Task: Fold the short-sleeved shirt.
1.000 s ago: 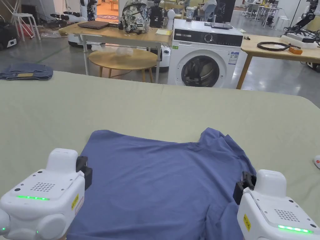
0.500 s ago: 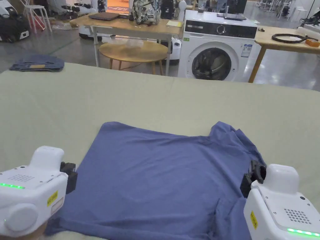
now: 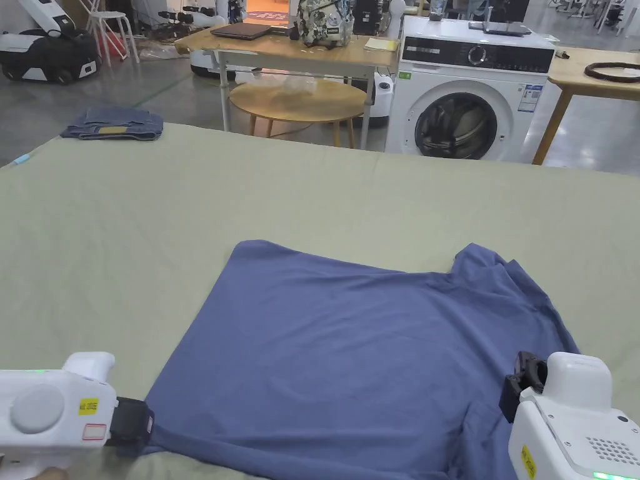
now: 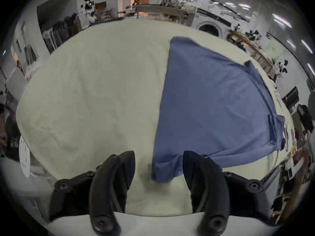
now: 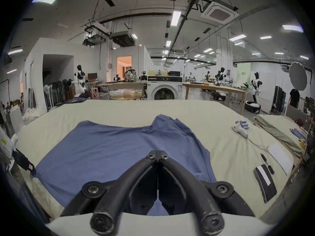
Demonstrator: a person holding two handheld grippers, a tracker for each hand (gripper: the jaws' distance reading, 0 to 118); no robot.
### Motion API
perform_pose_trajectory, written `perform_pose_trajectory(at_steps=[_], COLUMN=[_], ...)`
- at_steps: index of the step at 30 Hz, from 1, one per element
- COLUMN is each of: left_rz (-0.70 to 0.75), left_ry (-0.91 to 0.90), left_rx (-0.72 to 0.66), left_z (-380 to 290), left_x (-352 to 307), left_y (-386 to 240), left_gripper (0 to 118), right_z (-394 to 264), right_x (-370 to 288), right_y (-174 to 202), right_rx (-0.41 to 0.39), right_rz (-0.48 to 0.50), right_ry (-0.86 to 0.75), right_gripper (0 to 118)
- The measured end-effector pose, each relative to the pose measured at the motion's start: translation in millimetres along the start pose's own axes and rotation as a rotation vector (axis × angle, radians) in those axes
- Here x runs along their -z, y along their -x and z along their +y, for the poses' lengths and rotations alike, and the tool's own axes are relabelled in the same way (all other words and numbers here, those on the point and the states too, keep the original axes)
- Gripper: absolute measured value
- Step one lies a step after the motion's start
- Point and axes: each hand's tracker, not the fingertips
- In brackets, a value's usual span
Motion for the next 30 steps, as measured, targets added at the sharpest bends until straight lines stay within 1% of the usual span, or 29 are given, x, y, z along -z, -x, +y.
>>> perform_pose_trajectory(at_steps=[2,3,4,5,6,8,9,12,13,14,15,17,18,19,20,23,26,28,30], left_rz=[0.034,0.046,0.065,0.079,0.091,0.087,0.079,0.002,0.021,0.023,0.027,0.033,0.035,0.034,0.034,0.040,0.047,0.046,0.041], left_ry=[0.070,0.053,0.020,0.025,0.022,-0.012,-0.015,-0.022,-0.021,-0.020,-0.021,-0.021,-0.023,-0.023,-0.024,-0.030,-0.032,-0.032,-0.033], left_rx=[0.010,0.037,0.074,0.062,0.061,0.087,0.094,0.038,0.041,0.051,0.068,0.085,0.087,0.086,0.085,0.089,0.102,0.101,0.095], left_z=[-3.9,-7.5,-8.3,-8.2,-6.9,-10.1,-10.8,-11.2,-11.2,-11.3,-11.5,-11.3,-11.2,-11.7,-12.2,-15.6,-17.0,-18.0,-19.0], left_x=[17.2,23.1,21.1,19.2,17.8,14.3,14.4,16.0,15.9,15.7,14.3,12.1,11.9,12.7,12.5,8.2,5.7,3.3,2.0], left_y=[-4.0,-5.6,-10.1,-14.9,-18.4,-22.1,-23.6,-19.1,-19.4,-20.6,-21.0,-23.5,-23.5,-21.7,-21.7,-25.4,-27.9,-28.1,-27.3], left_gripper=[57,54,48,38,23,4,1,0,0,0,0,0,0,0,0,0,0,0,0], right_z=[-2.5,-3.4,-4.0,-5.3,-6.3,-8.4,-9.6,-11.4,-11.5,-11.2,-11.3,-13.1,-14.9,-17.3,-20.7,-36.7,-55.1,-68.3,-81.1], right_x=[1.0,1.8,2.4,1.6,1.4,1.6,1.0,0.1,-1.4,-2.0,-1.8,-2.3,-2.0,-1.4,-1.1,-1.0,-1.8,-2.0,-0.2], right_y=[-2.0,-3.0,-3.6,-4.8,-5.8,-8.5,-10.4,-17.8,-22.2,-26.7,-31.4,-43.5,-50.0,-57.0,-63.8,-89.8,-107.0,-115.2,-121.6], right_rx=[0.000,0.002,0.003,0.001,0.001,0.001,-0.001,-0.001,-0.005,-0.010,-0.026,-0.063,-0.085,-0.099,-0.095,-0.047,-0.032,-0.021,-0.016], right_rz=[-0.001,-0.001,-0.005,-0.009,-0.011,-0.013,-0.014,-0.022,-0.027,-0.033,-0.041,-0.051,-0.061,-0.067,-0.071,-0.081,-0.096,-0.101,-0.110], right_ry=[0.014,0.022,0.030,0.038,0.041,0.052,0.061,0.090,0.107,0.129,0.173,0.242,0.286,0.337,0.380,0.503,0.597,0.650,0.689], right_gripper=[0,0,0,0,0,0,0,0,4,11,29,57,65,65,65,65,64,57,55])
